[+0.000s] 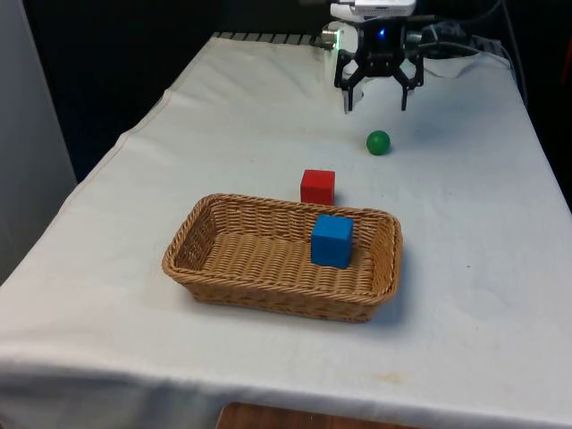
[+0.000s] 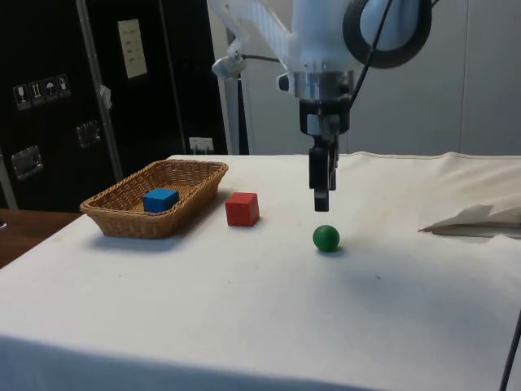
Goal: Place all non-red objects into the basket.
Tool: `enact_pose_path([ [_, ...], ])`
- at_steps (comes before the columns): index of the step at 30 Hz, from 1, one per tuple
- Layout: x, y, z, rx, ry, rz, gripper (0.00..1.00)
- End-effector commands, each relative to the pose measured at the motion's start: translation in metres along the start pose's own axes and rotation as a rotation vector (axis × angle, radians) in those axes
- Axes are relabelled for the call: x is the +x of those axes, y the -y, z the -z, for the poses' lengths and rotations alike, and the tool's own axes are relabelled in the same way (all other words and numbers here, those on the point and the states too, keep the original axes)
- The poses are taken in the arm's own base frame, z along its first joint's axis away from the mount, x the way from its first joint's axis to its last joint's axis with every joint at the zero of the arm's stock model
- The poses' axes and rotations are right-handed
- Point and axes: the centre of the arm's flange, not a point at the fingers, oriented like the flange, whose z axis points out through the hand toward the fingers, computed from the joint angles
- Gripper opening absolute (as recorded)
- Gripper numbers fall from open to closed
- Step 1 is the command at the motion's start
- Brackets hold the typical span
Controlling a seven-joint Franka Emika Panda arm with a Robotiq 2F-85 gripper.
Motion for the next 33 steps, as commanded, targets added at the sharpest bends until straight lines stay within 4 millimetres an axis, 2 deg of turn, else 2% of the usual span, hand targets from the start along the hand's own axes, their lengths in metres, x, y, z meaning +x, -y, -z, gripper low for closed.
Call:
enact_pose_path([
  [1,-0.002,0.003,-0.003,0.007,-0.013,0.001,1.0],
  [15,-0.005,0.004,-0.03,-0.007,-0.019,-0.005,1.0],
  [16,-0.003,-0.001,-0.033,-0.025,-0.011,-0.002,1.0],
  [17,-0.005,0.004,-0.031,-0.008,-0.021,-0.003,1.0],
  [25,-0.006,0.004,-0.044,-0.02,-0.03,-0.005,1.0],
  [26,-0.004,-0.002,-0.049,-0.038,-0.018,-0.004,1.0],
  [27,-0.007,0.004,-0.047,-0.023,-0.029,-0.004,1.0],
  [33,-0.007,0.004,-0.055,-0.03,-0.033,-0.005,1.0],
])
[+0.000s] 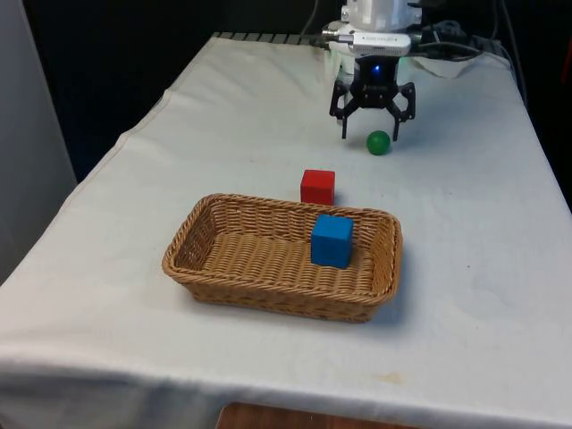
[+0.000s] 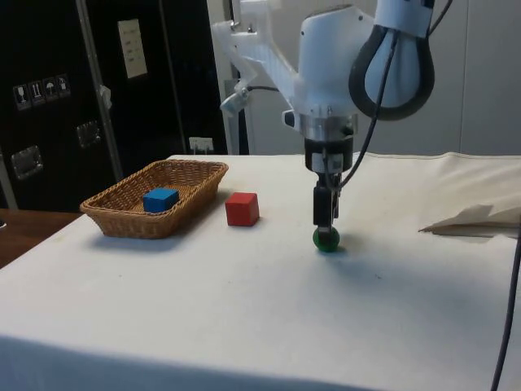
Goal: Place all non-red objects into the basket.
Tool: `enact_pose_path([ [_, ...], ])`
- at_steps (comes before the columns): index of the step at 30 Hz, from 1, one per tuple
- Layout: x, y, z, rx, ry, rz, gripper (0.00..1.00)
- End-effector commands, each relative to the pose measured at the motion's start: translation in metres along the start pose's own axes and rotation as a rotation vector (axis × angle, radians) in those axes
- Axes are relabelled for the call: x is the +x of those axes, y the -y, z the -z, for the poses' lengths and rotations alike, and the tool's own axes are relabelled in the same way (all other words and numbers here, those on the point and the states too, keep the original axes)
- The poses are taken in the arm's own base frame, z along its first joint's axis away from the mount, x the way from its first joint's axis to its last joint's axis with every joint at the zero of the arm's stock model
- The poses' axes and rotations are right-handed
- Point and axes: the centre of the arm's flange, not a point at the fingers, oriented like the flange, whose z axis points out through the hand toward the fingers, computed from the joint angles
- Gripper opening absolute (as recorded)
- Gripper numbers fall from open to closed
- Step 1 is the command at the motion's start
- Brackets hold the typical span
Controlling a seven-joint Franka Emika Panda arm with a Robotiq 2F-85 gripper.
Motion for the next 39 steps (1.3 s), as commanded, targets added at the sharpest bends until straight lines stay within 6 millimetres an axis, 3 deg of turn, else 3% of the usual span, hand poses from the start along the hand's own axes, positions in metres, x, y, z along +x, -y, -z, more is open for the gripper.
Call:
enact_pose_path([
  [1,-0.001,0.006,0.003,0.015,-0.013,-0.003,1.0],
  [3,0.0,0.0,-0.003,-0.003,0.0,0.001,1.0],
  [11,-0.003,0.008,-0.007,0.008,-0.022,-0.002,1.0],
  [12,-0.001,0.0,-0.013,-0.012,-0.011,0.002,0.97],
  [13,-0.003,0.008,-0.007,0.008,-0.024,-0.002,0.97],
  [15,-0.003,0.008,-0.008,0.008,-0.024,-0.002,0.8],
  [16,-0.003,0.008,-0.007,0.008,-0.025,-0.002,0.63],
  [17,-0.003,0.008,-0.008,0.008,-0.024,-0.003,0.4],
  [21,-0.003,0.008,-0.008,0.008,-0.025,-0.002,0.0],
  [22,-0.001,0.001,-0.014,-0.012,-0.012,0.001,0.0],
  [23,-0.003,0.008,-0.008,0.008,-0.025,-0.002,0.0],
  [31,-0.003,0.005,-0.006,0.005,-0.024,-0.005,0.0],
  [32,-0.001,0.0,-0.013,-0.012,-0.013,-0.001,0.0],
  [39,-0.005,-0.003,0.011,0.011,-0.036,-0.022,0.0],
])
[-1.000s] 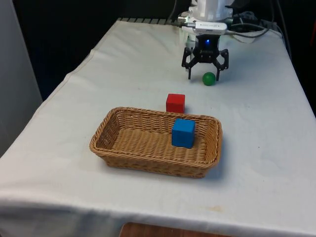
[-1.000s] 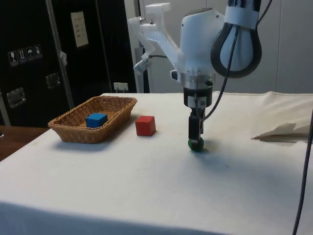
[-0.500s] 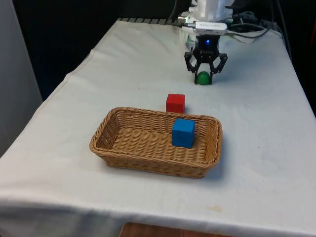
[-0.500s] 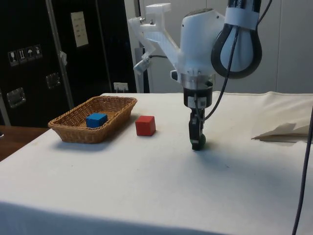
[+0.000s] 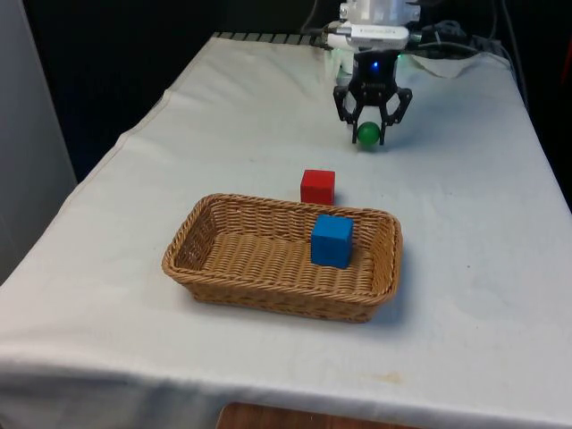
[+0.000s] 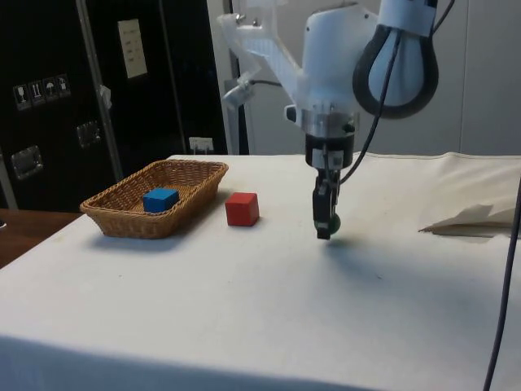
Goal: Place all non-red objects into the basket.
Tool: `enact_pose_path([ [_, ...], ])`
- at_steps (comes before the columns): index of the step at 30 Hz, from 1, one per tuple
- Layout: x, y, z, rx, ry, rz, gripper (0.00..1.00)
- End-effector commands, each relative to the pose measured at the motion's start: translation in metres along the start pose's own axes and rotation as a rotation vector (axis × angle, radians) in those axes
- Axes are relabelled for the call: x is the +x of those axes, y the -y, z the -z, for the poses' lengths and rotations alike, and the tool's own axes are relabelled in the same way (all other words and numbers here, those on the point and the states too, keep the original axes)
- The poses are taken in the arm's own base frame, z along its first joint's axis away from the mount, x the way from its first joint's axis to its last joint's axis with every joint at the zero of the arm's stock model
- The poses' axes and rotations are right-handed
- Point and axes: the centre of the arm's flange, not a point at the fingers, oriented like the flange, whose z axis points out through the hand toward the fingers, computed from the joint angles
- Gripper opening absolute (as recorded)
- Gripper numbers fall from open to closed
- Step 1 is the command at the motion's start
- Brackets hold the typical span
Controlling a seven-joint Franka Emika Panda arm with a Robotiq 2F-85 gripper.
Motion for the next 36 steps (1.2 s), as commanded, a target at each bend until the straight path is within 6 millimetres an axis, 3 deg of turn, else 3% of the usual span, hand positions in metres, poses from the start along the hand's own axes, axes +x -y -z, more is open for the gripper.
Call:
enact_pose_path([
  [1,-0.001,-0.001,0.003,0.003,-0.002,-0.004,0.0],
  [4,-0.004,-0.004,0.02,0.019,-0.005,-0.019,0.0],
  [13,0.002,-0.009,0.046,0.039,-0.019,-0.031,0.0],
  [30,0.041,-0.033,0.102,0.074,-0.05,-0.035,0.0],
  [36,0.066,-0.054,0.127,0.077,-0.05,-0.037,0.0],
])
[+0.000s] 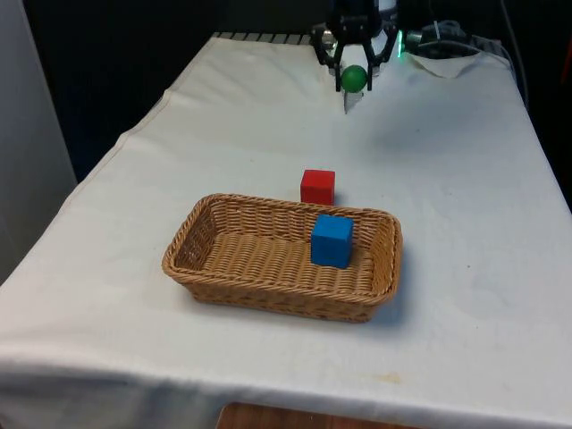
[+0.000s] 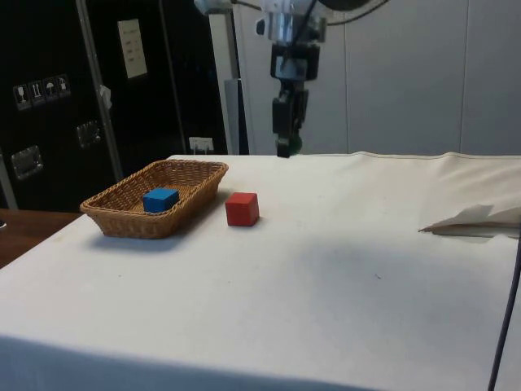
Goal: Place all non-red objects into the basket.
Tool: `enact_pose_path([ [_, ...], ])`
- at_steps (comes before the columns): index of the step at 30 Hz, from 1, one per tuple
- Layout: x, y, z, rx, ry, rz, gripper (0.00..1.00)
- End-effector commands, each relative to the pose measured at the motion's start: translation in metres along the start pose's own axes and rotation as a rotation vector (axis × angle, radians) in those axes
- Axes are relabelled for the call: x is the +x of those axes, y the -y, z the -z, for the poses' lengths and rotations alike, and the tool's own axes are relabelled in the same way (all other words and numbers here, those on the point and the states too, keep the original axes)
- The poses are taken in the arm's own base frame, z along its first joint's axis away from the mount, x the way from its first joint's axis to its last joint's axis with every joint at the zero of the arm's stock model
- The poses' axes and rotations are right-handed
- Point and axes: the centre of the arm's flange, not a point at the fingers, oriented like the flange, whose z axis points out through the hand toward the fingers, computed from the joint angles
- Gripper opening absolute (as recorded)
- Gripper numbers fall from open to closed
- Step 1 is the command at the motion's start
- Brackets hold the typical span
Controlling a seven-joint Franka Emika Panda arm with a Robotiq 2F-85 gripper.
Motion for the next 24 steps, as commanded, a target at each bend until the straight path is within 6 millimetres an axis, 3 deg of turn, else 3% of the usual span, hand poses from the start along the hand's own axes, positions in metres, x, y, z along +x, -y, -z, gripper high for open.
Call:
enact_pose_path([
  [1,0.004,-0.004,0.005,0.002,0.004,0.0,0.0],
  [2,0.0,0.0,0.0,0.0,0.0,0.0,0.0],
  [9,0.026,-0.021,0.027,0.003,-0.002,-0.003,0.0],
  [16,0.043,-0.033,0.04,0.003,-0.005,-0.005,0.0],
  [24,0.066,-0.049,0.043,0.0,-0.01,-0.008,0.0],
])
